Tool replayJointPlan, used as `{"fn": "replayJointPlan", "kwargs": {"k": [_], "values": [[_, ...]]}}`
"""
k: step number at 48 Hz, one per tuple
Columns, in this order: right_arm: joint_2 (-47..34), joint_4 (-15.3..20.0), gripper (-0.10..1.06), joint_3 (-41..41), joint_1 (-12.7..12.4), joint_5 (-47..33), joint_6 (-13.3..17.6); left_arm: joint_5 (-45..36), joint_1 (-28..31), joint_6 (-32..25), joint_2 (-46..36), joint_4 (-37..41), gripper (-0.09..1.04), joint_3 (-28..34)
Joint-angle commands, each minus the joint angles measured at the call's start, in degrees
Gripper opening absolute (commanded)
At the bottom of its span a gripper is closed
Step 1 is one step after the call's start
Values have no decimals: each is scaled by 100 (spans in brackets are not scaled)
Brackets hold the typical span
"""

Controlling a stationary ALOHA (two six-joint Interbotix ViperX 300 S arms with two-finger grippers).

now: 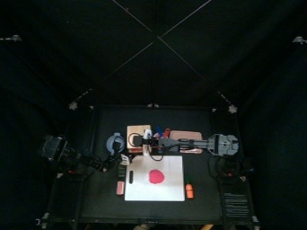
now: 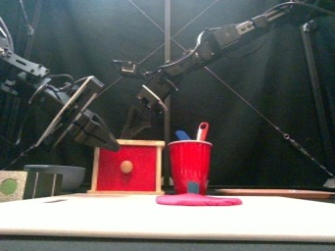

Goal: Get the cutter from the drawer then cut the dough then place the extra dough in the bowl
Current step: Open the drawer

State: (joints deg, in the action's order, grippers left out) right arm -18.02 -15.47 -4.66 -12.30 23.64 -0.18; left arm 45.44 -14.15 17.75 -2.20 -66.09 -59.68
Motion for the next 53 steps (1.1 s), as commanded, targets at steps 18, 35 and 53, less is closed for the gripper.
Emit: {"fn": "replayJointPlan", "kwargs": {"k": [18, 35, 53], "values": [[448, 105, 2, 62, -97, 35, 44, 352, 18, -9, -26, -229, -2, -255], [308, 316, 2, -123, -9, 70, 35, 334, -18, -26, 0, -132, -2, -70], [185, 360, 2, -237, 62, 70, 35, 272, -35, 35, 378, 185, -2, 299]]}}
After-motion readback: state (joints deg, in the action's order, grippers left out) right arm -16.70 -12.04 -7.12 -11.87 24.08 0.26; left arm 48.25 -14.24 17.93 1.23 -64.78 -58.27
